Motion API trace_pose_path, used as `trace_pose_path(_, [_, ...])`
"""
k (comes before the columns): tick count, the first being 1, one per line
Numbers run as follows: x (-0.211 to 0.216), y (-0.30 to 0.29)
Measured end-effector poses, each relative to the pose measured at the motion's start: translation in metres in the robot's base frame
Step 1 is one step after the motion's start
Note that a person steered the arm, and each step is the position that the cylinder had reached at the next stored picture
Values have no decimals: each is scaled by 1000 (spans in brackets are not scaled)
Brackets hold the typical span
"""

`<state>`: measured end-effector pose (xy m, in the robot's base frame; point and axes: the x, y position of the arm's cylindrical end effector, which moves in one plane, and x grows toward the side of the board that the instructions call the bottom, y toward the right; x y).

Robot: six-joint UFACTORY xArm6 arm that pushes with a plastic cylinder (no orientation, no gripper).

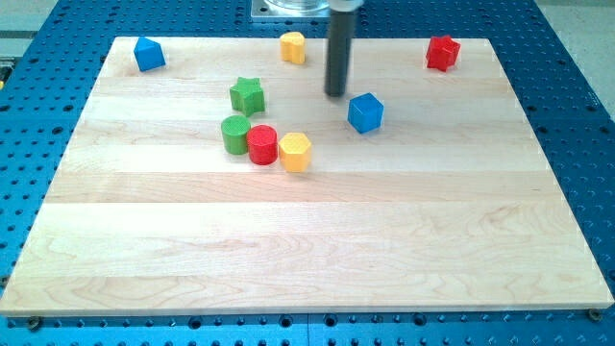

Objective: Keep the green star vertically below the blue triangle

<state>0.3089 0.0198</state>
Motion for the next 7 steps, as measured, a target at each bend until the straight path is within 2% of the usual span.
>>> trace_pose_path(1, [2,-41])
trace_pose_path(3, [54,-176])
trace_pose_path(4, [43,-175])
trace_pose_path(7, [45,-203])
